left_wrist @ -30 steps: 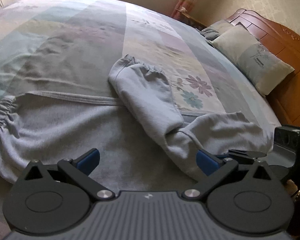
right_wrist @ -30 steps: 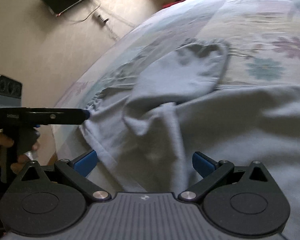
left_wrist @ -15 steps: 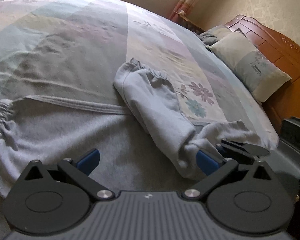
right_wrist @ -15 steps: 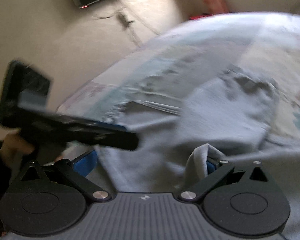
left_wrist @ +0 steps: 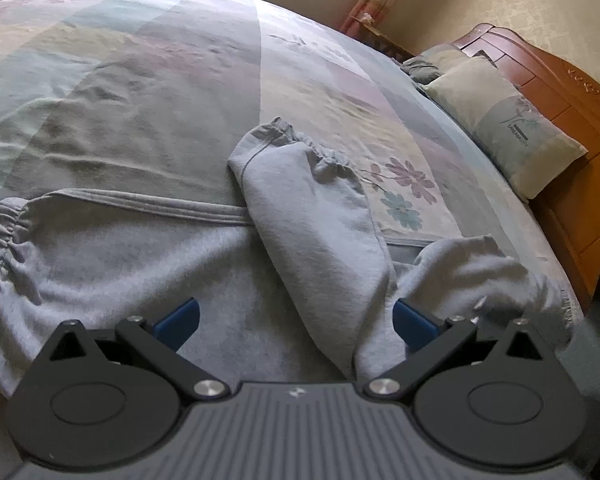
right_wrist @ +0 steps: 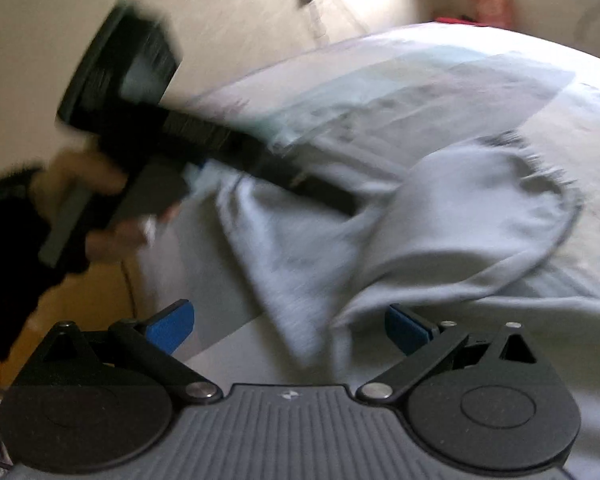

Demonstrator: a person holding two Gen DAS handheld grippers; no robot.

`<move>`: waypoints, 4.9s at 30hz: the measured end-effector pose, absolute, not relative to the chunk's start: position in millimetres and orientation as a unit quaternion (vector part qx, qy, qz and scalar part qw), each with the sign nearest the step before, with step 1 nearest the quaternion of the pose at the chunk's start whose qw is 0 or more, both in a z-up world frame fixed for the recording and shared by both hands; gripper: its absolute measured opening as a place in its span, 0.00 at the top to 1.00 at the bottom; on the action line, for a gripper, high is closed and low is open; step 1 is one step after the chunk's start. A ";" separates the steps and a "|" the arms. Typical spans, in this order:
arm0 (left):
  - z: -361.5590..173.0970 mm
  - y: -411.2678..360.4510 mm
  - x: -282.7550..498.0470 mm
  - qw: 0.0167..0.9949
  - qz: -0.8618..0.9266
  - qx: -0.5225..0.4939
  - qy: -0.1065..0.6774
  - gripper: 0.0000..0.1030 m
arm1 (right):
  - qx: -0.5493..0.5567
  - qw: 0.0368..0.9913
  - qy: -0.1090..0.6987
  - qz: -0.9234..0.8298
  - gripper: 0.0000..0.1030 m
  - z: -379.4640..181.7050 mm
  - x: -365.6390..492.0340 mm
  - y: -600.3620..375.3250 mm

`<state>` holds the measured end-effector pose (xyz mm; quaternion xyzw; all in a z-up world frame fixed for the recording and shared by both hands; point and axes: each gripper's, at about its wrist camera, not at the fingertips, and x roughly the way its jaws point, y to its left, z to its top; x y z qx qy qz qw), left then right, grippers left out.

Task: Fold clothes

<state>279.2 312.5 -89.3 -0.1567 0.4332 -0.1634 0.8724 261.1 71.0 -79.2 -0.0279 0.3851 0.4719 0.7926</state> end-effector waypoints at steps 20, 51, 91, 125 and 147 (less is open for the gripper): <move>-99.6 345.5 278.5 0.867 -0.140 -0.170 0.446 0.01 | 0.316 0.735 0.476 0.364 0.00 -147.5 441.7 28.7; -121.6 357.8 286.3 0.820 -0.225 -0.311 0.424 0.01 | 0.321 0.693 0.491 0.419 0.00 -125.8 283.4 -39.8; -73.1 349.7 332.1 0.924 -0.167 -0.165 0.301 0.94 | 0.261 0.762 0.461 0.371 0.00 -126.4 259.0 -58.4; -114.2 382.2 276.4 0.928 -0.065 -0.130 0.343 0.40 | 0.211 0.789 0.464 0.343 0.00 -116.2 255.9 -63.9; -103.9 223.5 283.2 0.911 -0.074 0.174 0.367 0.21 | 0.138 0.818 0.450 0.330 0.00 -101.1 237.6 -53.4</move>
